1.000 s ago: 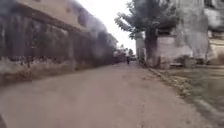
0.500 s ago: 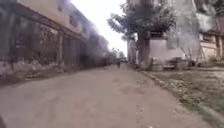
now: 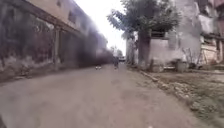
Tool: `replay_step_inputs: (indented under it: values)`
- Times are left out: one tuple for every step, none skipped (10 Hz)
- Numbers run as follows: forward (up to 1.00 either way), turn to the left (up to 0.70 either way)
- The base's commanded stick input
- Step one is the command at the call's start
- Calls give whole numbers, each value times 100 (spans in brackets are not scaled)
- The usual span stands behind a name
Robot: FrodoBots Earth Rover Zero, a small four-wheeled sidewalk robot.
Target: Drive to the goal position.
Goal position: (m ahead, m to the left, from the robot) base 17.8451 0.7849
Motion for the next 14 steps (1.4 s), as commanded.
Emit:
replay_step_inputs:
  values:
    - [50, 1]
    - [50, 1]
    - [50, 1]
    - [50, 1]
    - [50, 1]
    - [50, 1]
    - [50, 1]
    - [50, 1]
    - [50, 1]
    - [50, 1]
    - [50, 1]
    - [50, 1]
    - [50, 1]
    - [50, 1]
